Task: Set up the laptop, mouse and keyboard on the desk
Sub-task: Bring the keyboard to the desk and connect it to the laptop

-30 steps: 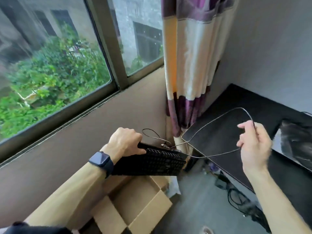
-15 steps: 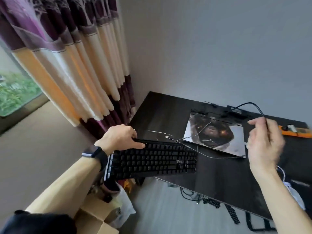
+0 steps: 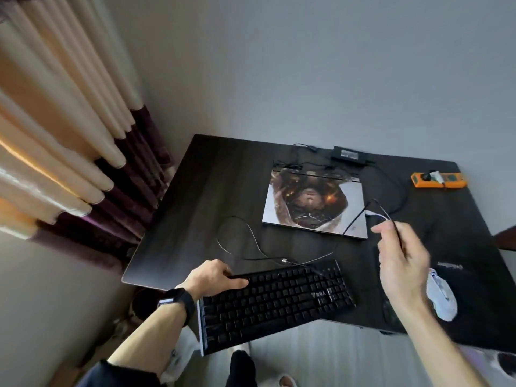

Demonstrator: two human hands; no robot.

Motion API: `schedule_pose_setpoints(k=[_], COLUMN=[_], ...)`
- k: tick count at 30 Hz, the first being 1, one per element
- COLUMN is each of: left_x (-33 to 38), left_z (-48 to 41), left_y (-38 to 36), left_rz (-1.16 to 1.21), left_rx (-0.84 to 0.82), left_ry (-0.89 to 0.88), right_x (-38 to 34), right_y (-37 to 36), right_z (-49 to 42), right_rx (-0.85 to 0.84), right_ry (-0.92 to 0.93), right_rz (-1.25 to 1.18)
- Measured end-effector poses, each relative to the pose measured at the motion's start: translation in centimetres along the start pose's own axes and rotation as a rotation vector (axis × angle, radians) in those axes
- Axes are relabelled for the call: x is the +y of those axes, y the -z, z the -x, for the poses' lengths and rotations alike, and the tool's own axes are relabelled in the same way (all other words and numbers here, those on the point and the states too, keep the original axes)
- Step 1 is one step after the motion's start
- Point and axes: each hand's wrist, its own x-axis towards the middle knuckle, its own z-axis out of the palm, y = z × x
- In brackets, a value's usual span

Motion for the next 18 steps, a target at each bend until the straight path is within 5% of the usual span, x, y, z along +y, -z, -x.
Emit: schedule_pose_setpoints(k=[10,18], left_x=[-1.4,0.0], left_z=[-7.7,-13.0], left_y=[-2.0,-1.5], left_rz=[0.021,-0.202], left_rx=[-0.224,-0.131], left_ry=[0.000,-0.150], right_x=[-0.2,-0.4], right_y=[-6.5,-11.2], right_z=[-3.3,-3.4], right_rx=[-0.003,0.032], right_ry=[-0.071,-0.120], right_rz=[0.103,0.140])
